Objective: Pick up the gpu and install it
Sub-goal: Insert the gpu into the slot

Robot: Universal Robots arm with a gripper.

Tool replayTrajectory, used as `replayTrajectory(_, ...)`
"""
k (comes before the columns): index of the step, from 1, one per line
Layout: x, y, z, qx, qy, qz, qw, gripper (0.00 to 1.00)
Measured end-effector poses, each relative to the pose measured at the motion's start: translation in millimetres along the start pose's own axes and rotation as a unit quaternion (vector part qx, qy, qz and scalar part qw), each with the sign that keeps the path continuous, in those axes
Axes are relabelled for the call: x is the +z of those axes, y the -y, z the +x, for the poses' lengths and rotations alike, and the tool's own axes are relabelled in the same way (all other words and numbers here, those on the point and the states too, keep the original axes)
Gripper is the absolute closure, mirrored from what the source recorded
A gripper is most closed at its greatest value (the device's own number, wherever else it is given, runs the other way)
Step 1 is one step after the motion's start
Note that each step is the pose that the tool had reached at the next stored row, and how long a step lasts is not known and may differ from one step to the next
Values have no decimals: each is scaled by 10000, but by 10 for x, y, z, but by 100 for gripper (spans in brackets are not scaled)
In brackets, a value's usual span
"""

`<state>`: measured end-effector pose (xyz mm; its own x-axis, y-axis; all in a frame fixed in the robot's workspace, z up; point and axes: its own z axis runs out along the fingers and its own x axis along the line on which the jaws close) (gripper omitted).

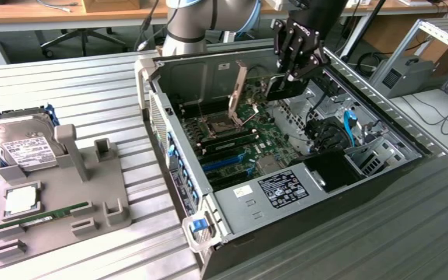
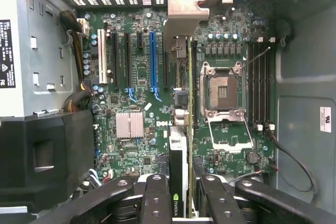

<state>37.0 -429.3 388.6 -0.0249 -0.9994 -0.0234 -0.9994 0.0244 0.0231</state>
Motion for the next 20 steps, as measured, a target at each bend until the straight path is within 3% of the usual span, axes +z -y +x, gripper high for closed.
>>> replayTrajectory(9, 48, -15, 2, 1, 0, 0, 10000, 73)
replayTrajectory(20, 51, -145, 5, 0, 0, 1, 10000, 73)
